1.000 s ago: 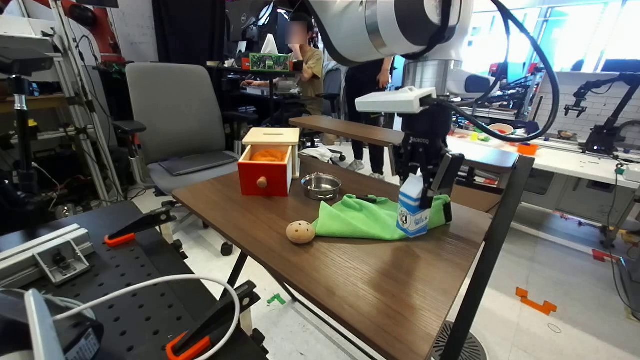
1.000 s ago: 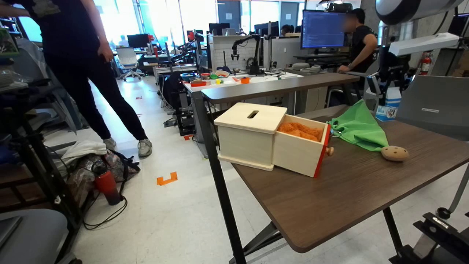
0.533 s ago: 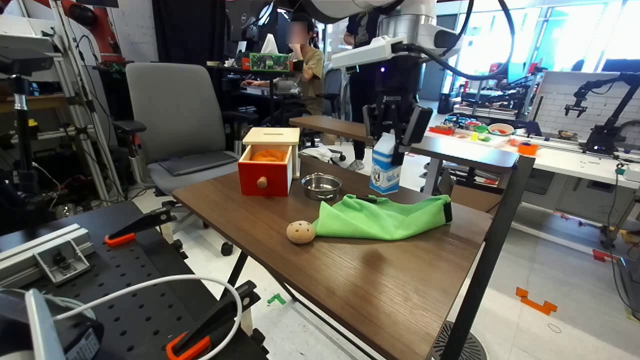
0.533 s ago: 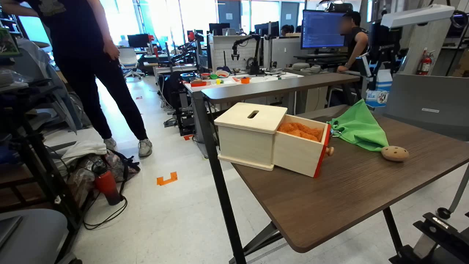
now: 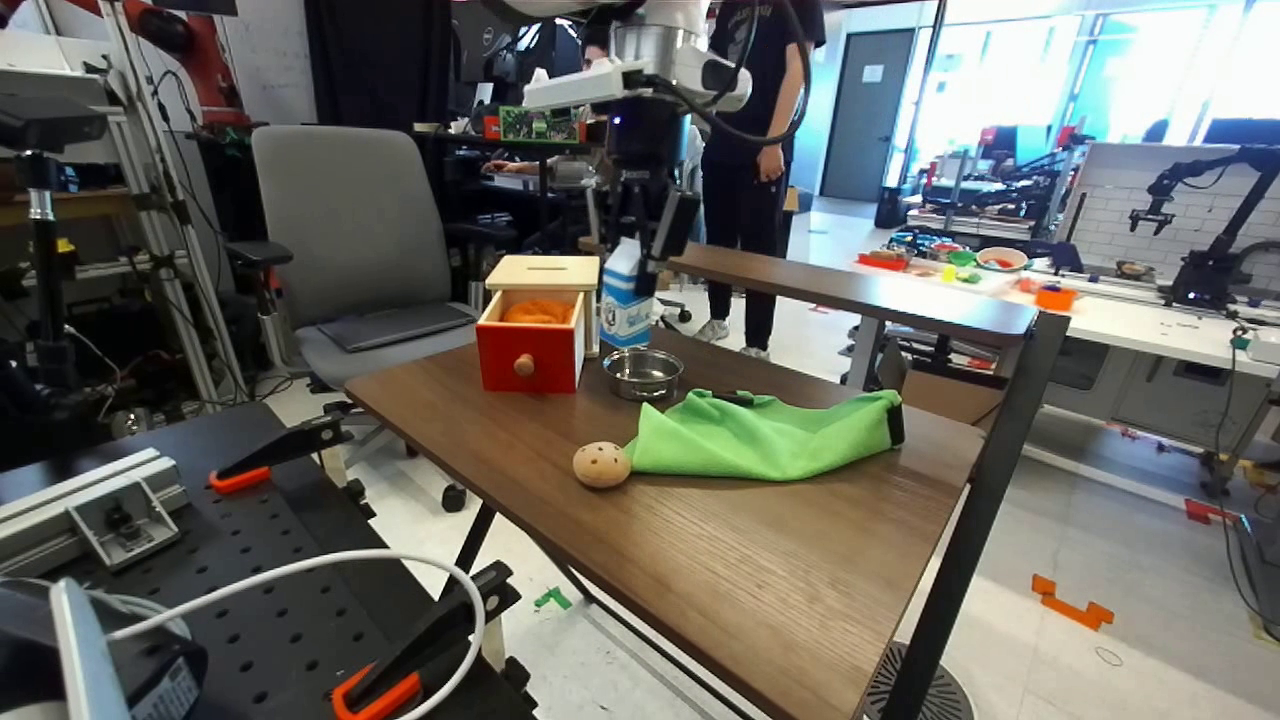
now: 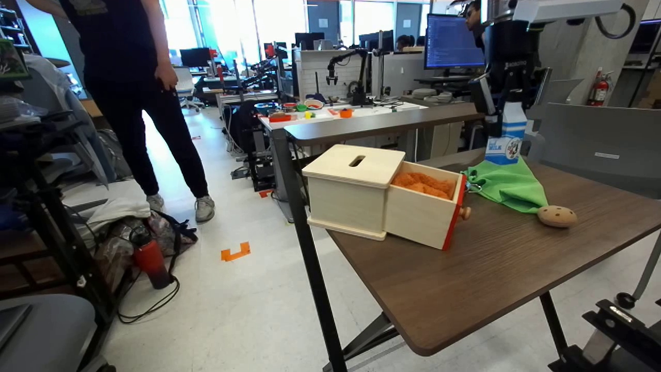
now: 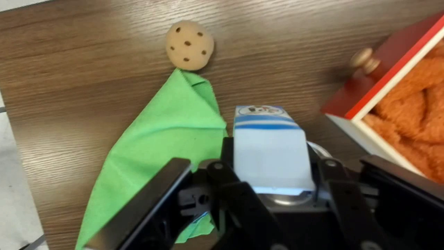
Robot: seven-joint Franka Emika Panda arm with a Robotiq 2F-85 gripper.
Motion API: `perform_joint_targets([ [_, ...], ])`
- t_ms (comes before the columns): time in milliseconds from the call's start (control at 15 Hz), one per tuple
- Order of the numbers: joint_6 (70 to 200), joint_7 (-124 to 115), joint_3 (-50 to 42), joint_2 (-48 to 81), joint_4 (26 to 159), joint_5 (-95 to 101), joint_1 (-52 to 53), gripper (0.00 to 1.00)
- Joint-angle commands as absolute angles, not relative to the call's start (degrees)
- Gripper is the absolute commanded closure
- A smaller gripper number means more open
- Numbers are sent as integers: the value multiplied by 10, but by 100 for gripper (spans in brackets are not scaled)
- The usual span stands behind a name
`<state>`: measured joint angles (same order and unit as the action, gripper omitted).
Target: Move the milk carton to the left
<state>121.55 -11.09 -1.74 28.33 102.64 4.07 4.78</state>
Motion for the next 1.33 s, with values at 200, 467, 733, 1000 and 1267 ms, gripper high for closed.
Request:
perform_joint_targets([
  [200, 1266, -130, 5, 220, 1155, 68, 89, 81],
  [467, 1281, -143, 5, 217, 1192, 89, 99, 81],
  [733, 1317, -146, 3, 219, 1230, 108, 98, 81],
  [1000, 1424, -157, -3, 217, 1278, 108, 94, 81],
  [1267, 1493, -164, -18, 227, 1305, 114, 100, 81],
])
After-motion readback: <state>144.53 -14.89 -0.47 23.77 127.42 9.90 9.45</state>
